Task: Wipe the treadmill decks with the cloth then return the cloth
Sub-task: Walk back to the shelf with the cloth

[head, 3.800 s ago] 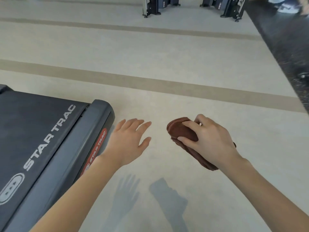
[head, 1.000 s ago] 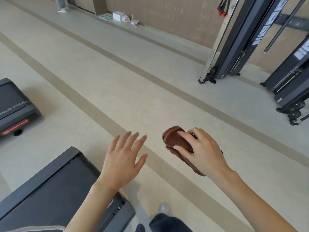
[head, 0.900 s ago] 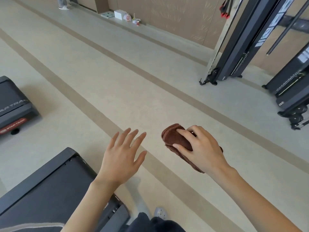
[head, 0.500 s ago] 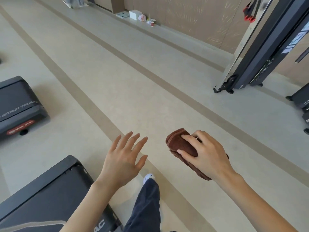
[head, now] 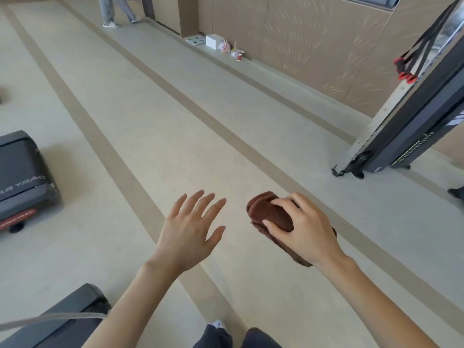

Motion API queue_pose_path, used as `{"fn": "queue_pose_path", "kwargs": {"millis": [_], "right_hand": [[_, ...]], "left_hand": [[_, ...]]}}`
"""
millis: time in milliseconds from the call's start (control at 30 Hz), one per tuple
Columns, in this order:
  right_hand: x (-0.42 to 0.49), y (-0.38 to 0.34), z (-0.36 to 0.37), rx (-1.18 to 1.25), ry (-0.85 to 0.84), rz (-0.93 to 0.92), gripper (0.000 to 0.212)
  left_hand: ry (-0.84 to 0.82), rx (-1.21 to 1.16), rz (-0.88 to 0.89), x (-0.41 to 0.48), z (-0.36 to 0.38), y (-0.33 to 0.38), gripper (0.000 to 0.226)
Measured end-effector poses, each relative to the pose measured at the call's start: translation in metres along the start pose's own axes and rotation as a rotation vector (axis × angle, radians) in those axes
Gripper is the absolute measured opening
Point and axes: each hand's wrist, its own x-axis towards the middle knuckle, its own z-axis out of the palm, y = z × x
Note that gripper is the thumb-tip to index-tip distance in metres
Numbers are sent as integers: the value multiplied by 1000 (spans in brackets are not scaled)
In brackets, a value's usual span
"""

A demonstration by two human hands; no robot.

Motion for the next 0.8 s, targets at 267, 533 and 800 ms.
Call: {"fn": "queue_pose_path", "kwargs": {"millis": [267,533,800], "right_hand": [[104,37,52,115,-97,40,31],[246,97,81,180,-111,-3,27],[390,167,87,196,-114,-7,30]], "left_hand": [[-33,-3,-128,68,19,-56,54],[-34,17,-190,207,26,-101,56],[14,8,-185,366,34,-126,49]]}}
